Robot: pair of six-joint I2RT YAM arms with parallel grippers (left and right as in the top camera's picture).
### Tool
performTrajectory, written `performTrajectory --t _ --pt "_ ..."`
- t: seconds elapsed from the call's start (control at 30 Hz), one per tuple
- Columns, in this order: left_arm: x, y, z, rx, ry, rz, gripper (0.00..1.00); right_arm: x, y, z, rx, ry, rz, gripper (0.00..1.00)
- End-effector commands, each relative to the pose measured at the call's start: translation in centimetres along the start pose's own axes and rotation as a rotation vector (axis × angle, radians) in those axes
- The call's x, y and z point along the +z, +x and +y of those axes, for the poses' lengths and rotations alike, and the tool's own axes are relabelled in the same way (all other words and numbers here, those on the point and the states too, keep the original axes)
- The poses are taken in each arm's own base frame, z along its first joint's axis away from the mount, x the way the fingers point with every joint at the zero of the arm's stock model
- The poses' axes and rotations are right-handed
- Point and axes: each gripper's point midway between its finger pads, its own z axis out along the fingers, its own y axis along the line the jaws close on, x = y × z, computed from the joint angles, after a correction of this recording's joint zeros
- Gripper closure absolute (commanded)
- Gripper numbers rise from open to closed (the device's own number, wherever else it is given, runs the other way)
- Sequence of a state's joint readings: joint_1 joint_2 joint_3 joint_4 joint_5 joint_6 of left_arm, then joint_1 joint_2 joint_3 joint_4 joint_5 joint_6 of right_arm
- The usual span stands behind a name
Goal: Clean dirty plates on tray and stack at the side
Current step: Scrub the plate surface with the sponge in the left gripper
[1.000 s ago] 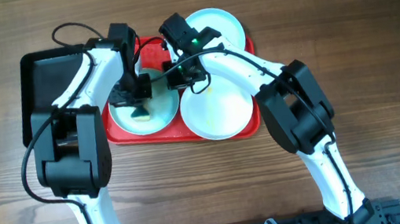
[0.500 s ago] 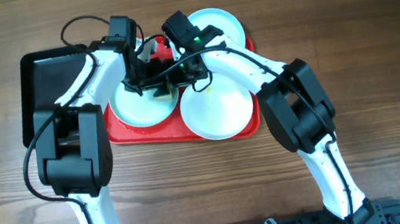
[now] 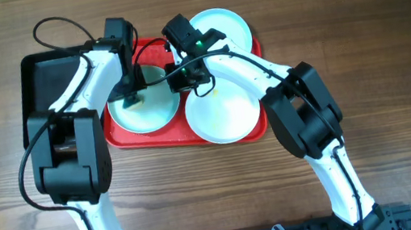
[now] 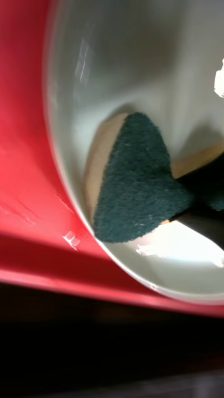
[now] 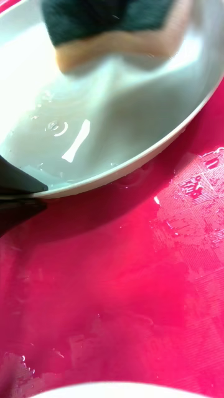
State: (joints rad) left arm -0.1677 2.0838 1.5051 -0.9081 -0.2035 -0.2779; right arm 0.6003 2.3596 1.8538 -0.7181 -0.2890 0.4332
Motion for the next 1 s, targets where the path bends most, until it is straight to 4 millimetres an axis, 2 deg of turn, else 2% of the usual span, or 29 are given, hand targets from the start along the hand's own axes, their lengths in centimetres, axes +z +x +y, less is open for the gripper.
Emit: performTrajectory --t 0.0,0.17,0.2,0.27,0.33,0.43,0.6,0.67,0.73,0.83,0.9,0.97 --pt "-1.2 1.3 2.7 -0.01 -0.116 0.027 0.96 1.1 0.9 -1.1 0.021 0.021 0.034 0.96" --pt "-1.6 4.3 1.3 0.03 -0.041 0.153 0.96 1.1 0.9 -1.1 0.021 0.02 0.034 0.96" --pt "-1.6 4.7 0.5 0.053 0.014 0.176 0.96 1.1 0.9 -1.1 0.021 0.02 0.034 0.96" --pt "-2.1 5.5 -2.6 0.119 0.202 0.217 0.96 1.1 0.9 -1.1 0.021 0.02 0.034 0.96" --pt "-2.6 5.4 -4.8 0.155 0.332 0.215 0.96 1.1 0.9 -1.1 0.021 0.02 0.034 0.96" --pt "-3.4 4.2 -7.6 0.172 0.489 0.161 0.96 1.1 0.8 -1.1 0.02 0.021 0.034 0.96" --pt "-3.7 1.6 -9.5 0.194 0.541 0.036 0.96 1.1 0.8 -1.1 0.02 0.021 0.034 0.96" --pt "-3.6 0.7 -9.5 0.194 0.529 -0.004 0.96 1.1 0.9 -1.1 0.02 0.021 0.034 0.96" --pt "-3.1 -0.2 -8.6 0.161 0.466 -0.039 0.96 1.1 0.9 -1.1 0.019 0.021 0.034 0.96" --pt "-2.1 -1.8 -5.9 0.073 0.288 -0.099 0.96 1.1 0.9 -1.1 0.017 0.021 0.034 0.96" --pt "-1.6 -2.8 -3.1 -0.004 0.131 -0.142 0.96 1.1 0.9 -1.1 0.017 0.021 0.034 0.96" --pt "-1.6 -3.1 -1.3 -0.043 0.043 -0.159 0.96 1.1 0.9 -1.2 0.017 0.021 0.035 0.96"
